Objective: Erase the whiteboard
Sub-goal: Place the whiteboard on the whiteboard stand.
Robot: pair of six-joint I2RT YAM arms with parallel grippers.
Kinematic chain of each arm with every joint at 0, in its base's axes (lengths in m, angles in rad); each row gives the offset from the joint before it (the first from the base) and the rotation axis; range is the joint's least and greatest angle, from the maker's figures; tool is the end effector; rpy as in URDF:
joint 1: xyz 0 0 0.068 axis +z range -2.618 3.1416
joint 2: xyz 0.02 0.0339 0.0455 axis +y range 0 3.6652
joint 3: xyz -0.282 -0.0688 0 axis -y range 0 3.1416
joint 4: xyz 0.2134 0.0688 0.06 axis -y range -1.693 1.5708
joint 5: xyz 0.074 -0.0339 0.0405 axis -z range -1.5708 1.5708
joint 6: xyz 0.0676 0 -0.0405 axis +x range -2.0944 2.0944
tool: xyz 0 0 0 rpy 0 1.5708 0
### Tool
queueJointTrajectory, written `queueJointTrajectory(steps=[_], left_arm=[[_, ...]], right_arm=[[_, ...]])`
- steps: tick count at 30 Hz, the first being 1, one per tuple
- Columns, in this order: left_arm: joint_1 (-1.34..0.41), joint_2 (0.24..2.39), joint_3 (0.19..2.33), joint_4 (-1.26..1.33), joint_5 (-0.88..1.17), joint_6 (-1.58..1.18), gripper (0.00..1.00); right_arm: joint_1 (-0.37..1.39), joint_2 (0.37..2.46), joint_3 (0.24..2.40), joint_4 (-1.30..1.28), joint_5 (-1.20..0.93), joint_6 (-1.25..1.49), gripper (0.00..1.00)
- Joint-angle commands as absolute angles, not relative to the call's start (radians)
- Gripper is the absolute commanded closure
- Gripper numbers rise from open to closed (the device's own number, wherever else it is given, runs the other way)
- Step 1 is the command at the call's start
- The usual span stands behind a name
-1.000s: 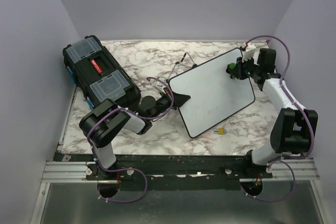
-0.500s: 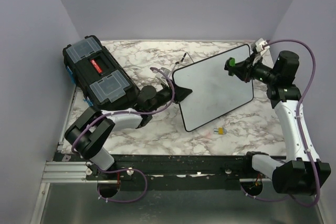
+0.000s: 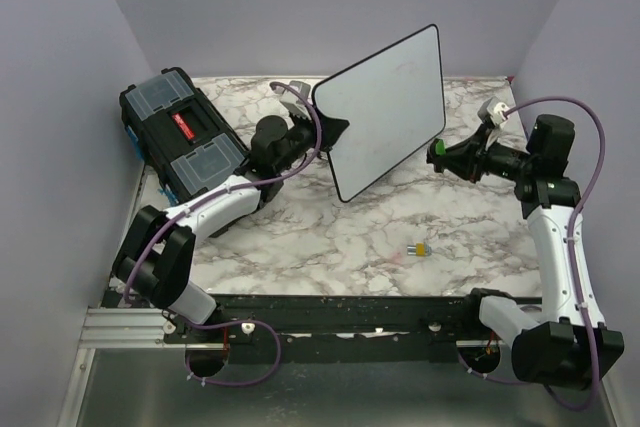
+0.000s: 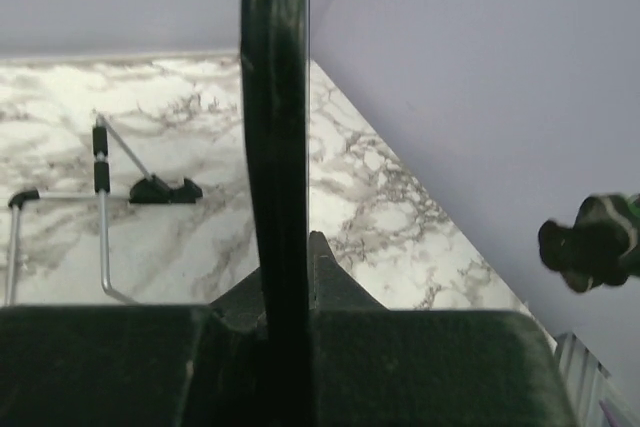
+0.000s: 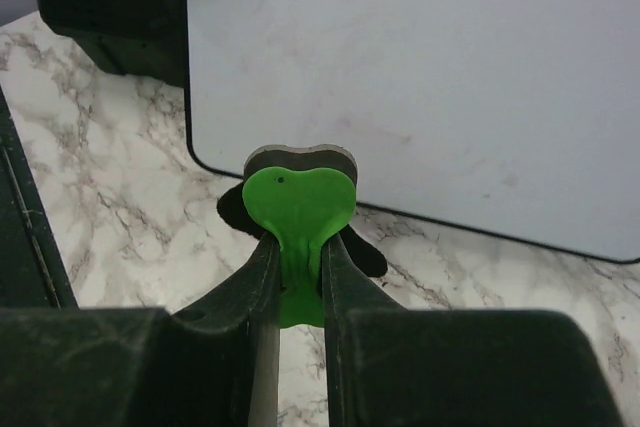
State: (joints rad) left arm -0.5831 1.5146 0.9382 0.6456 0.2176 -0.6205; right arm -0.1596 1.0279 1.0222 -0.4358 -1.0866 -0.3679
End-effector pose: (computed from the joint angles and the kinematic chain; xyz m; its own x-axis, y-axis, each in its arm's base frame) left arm 0.2887 -0.2079 0.3387 -0.3702 -0.4359 -0.8203 0.6172 0.5445 -0.5679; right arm 0.1906 0.0299 0.3687 -0.1361 -0.1477 -0.9796 -0.8198 0.5719 0.0277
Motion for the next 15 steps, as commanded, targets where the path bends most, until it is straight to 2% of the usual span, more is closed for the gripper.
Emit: queueJointTrajectory(steps=[1, 7, 15], left_arm=[[-0.583, 1.466, 1.11, 0.78, 0.185, -0.585, 1.0], [-0.584, 1.481, 1.179, 0.738, 0.059, -0.506, 1.0], [-0.584, 1.486, 1.127, 0.758, -0.152, -0.423, 1.0]], right_arm=[[-0.185, 1.025, 0.988, -0.479, -1.141, -0.399, 0.99], [-0.214, 1.026, 0.949, -0.473, -1.136, -0.398, 0.99], [-0.219, 1.025, 0.916, -0.467, -1.124, -0.393, 0.99]])
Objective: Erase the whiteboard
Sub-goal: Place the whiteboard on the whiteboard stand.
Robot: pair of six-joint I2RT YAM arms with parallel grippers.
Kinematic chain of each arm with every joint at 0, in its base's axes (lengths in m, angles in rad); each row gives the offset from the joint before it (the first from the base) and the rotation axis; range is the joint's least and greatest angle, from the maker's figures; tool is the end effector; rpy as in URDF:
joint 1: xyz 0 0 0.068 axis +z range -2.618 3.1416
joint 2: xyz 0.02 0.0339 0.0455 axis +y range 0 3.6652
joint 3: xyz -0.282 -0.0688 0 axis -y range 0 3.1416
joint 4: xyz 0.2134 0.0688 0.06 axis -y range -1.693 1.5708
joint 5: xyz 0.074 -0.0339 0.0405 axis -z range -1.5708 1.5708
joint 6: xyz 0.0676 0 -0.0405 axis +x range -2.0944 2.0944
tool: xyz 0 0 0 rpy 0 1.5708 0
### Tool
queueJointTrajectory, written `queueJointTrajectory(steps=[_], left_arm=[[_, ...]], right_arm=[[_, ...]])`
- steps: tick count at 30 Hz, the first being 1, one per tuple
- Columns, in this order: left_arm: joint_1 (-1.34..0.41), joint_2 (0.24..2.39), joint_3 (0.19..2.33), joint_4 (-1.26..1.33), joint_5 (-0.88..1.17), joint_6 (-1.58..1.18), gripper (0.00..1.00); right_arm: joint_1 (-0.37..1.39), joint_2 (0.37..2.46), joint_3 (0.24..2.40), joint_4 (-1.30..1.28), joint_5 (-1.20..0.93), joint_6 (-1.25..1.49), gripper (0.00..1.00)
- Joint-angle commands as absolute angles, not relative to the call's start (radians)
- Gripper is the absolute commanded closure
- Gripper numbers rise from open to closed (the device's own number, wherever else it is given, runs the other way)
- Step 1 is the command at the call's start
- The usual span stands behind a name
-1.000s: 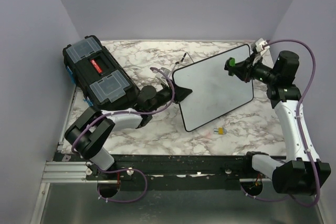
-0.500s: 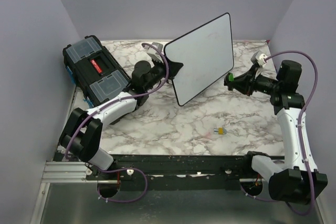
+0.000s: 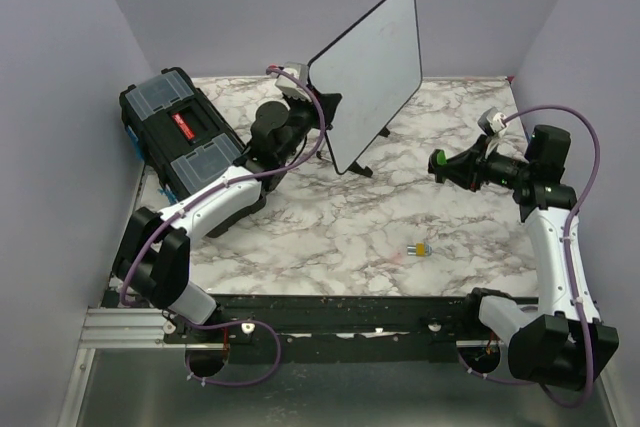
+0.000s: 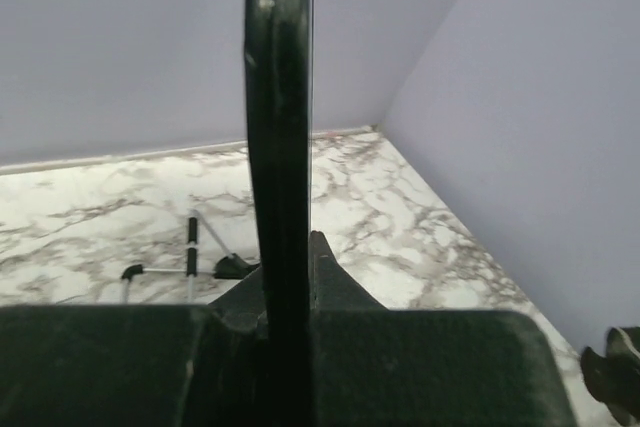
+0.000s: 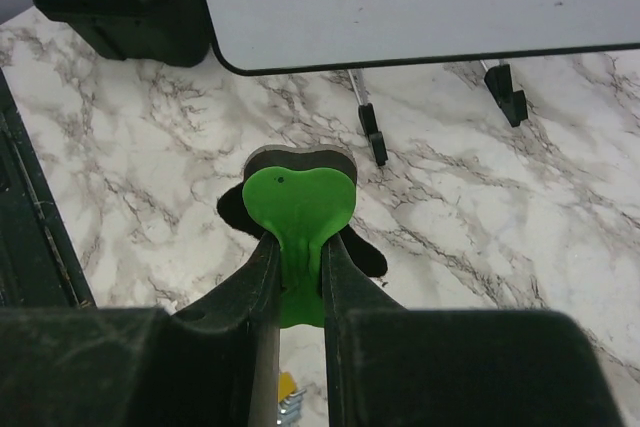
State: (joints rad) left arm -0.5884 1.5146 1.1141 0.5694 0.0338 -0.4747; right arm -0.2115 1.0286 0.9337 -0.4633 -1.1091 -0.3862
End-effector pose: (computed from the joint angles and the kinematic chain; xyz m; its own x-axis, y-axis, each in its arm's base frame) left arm 0.3012 -0.2037 0.3909 -0.1418 -0.4545 -0.8794 0.5819 0.6803 -0.4455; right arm 0.1896 0.0212 0.3394 -0.2353 -0.1211 -0.9644 -0.7962 0.5930 0.1198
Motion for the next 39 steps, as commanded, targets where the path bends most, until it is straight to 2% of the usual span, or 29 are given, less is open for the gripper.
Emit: queueJointTrajectory(steps=[1, 9, 18, 28, 39], left_arm=[[-0.582, 1.492, 1.122, 0.769, -0.174, -0.416, 1.0], [-0.583, 1.557, 1.112, 0.783, -0.213, -0.427, 1.0], [-0.583, 1.53, 1.045, 0.784, -0.195, -0.514, 1.0], [-0.614, 1.518, 1.2, 0.567, -0.236, -0.482, 1.0], [-0.658, 1.55, 1.334, 0.441, -0.234, -0.409, 1.0]], right_arm=[[-0.22, 1.024, 0.914, -0.466, -1.124, -0.391, 0.99], [-0.221, 1.032, 0.905, -0.463, -1.122, -0.39, 0.99], [-0.22, 1.042, 0.899, -0.46, -1.131, -0.387, 0.99], [-0.221, 1.05, 0.89, -0.448, -1.132, -0.378, 0.99], [-0.221, 1.054, 0.887, -0.446, -1.135, -0.374, 0.99]])
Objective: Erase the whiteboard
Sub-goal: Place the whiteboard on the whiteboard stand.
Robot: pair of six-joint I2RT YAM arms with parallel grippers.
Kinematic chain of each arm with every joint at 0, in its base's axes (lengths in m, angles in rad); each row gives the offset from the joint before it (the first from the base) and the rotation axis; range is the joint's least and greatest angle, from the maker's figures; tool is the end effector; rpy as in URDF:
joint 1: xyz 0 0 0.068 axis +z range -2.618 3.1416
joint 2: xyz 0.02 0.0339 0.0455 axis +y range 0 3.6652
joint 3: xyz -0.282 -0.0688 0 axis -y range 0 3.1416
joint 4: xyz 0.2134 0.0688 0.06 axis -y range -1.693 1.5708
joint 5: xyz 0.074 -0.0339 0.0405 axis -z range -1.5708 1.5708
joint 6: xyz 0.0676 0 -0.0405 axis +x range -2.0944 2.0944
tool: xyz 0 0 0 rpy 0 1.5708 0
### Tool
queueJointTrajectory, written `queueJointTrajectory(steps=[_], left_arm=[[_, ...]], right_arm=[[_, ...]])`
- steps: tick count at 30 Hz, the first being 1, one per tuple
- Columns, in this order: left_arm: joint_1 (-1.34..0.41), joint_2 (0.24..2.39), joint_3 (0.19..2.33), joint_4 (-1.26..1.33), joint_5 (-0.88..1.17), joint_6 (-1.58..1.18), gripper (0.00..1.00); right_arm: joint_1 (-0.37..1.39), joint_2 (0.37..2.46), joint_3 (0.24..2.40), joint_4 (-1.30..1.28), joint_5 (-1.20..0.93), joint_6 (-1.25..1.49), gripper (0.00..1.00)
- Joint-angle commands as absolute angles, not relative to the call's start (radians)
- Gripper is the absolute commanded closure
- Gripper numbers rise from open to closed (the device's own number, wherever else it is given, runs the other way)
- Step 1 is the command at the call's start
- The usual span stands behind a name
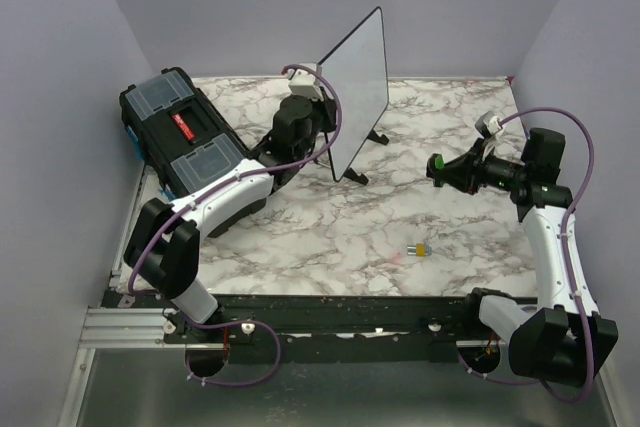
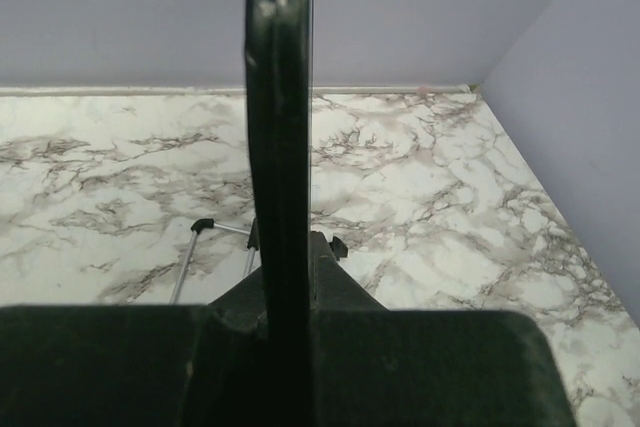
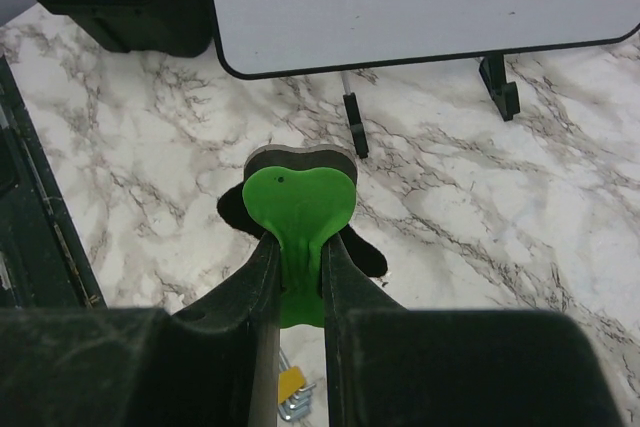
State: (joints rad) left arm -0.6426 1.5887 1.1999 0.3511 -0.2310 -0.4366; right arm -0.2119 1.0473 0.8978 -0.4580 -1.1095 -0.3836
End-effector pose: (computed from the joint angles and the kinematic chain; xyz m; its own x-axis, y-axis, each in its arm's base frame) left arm 0.3175 -0.2183 0.3648 -0.1966 -0.3670 -0.9092 0.3499 0.8400 -0.4147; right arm 0.1931 0.0204 0.3259 -0.2835 -0.1094 -0.9527 -0.7886 0.5919 0.1667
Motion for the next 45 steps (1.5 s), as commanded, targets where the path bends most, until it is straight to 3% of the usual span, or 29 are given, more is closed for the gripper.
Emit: queueJointTrajectory(steps=[1, 12, 27, 45], left_arm=[[-0.659, 1.558, 1.356, 0.424, -0.229, -0.402, 1.0], [-0.665, 1.628, 1.539, 0.261, -0.169, -0.391, 1.0], [-0.666, 1.532, 1.264, 0.403, -0.205, -0.416, 1.0], [-0.63, 1.438, 0.845, 0.725, -0.059, -0.443, 1.0]], right_arm=[[-0.221, 1.053, 0.887, -0.445, -1.137, -0.374, 0.99], [-0.221, 1.054, 0.887, -0.444, -1.135, -0.371, 0.99], [-0.22, 1.051, 0.884, -0.443, -1.134, -0.372, 0.99], [-0.221, 1.055, 0.881, -0.443, -1.134, -0.373, 0.99]])
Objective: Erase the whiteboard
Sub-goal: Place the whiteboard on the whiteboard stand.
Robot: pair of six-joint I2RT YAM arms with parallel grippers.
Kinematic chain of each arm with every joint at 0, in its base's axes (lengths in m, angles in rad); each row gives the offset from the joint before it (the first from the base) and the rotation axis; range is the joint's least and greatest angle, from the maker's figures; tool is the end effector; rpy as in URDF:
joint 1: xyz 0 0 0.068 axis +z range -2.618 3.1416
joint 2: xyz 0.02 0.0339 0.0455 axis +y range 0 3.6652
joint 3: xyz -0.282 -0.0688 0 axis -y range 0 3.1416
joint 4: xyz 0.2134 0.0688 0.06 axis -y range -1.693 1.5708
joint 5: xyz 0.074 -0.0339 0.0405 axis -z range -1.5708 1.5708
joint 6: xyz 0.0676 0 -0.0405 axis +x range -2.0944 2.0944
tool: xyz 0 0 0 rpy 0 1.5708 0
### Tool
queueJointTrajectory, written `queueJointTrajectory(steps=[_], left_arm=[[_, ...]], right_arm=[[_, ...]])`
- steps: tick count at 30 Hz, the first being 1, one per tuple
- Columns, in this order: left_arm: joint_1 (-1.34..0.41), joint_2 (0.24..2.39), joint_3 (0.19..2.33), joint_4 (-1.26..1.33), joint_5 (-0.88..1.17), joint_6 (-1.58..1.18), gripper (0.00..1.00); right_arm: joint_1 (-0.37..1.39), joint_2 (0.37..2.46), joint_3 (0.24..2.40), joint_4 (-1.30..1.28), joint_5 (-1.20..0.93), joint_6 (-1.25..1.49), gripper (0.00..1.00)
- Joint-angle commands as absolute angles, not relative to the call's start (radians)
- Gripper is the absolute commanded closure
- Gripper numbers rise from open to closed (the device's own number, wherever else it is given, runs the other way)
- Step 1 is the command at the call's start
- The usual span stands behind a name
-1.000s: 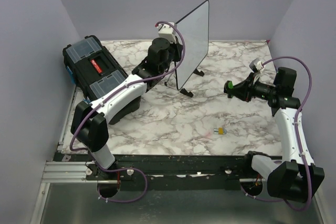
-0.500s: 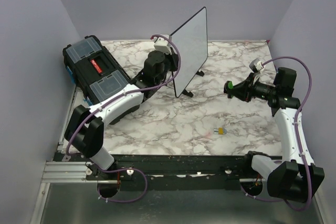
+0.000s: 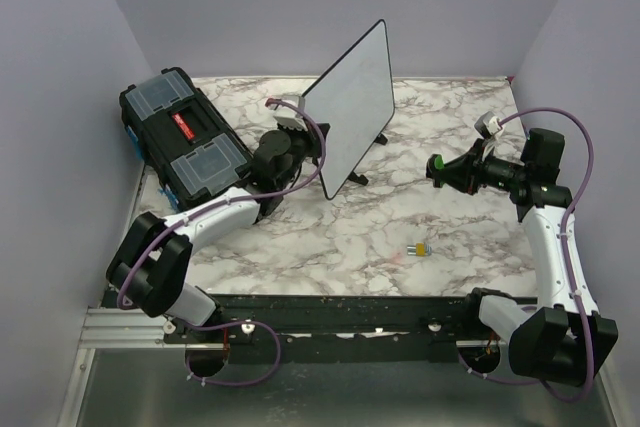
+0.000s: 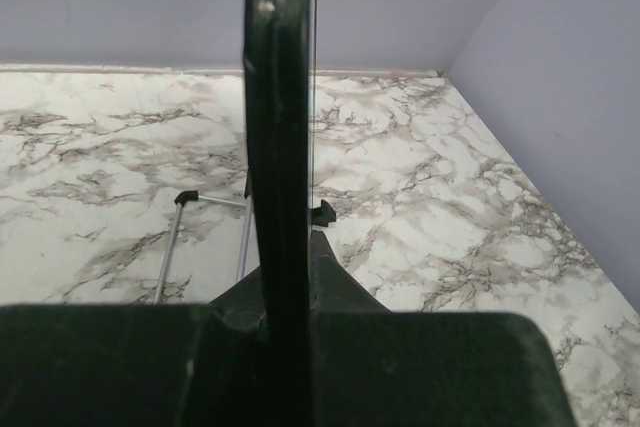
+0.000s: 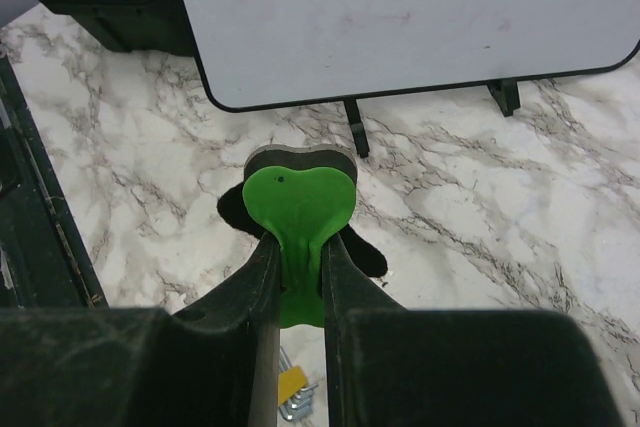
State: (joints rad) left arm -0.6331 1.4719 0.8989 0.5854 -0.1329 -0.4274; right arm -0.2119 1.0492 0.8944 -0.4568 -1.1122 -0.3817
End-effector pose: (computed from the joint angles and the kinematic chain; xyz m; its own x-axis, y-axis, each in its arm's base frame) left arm 0.2834 -0.1969 0.3306 -0.1897 -0.3704 -0.9093 0.4406 0.7955 -0.4160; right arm 0.1933 0.0204 0.3247 -0.2883 -0.1067 -0.9516 -0.7888 0.5899 0.1728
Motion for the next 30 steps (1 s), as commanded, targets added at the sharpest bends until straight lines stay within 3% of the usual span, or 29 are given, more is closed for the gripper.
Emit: queueJointTrajectory(steps=[1, 15, 18, 28, 30], left_arm=[[-0.63, 1.438, 0.83, 0.739, -0.058, -0.444, 1.0], [-0.629, 1.504, 0.605, 0.981, -0.071, -0.531, 0.99], [-0.629, 1.517, 0.588, 0.999, -0.066, -0.538, 0.86], [-0.63, 1.549, 0.518, 1.092, -0.081, -0.535, 0.65], [-0.63, 1.54, 0.518, 1.088, -0.085, -0.524, 0.57]], right_arm=[[-0.221, 1.055, 0.881, -0.443, -1.134, -0.373, 0.99], [-0.222, 1.06, 0.88, -0.443, -1.135, -0.373, 0.99], [-0.221, 1.062, 0.879, -0.442, -1.135, -0.373, 0.99], [-0.22, 1.07, 0.878, -0.442, -1.136, -0.373, 0.99], [-0.221, 1.072, 0.878, -0.441, -1.134, -0.374, 0.99]])
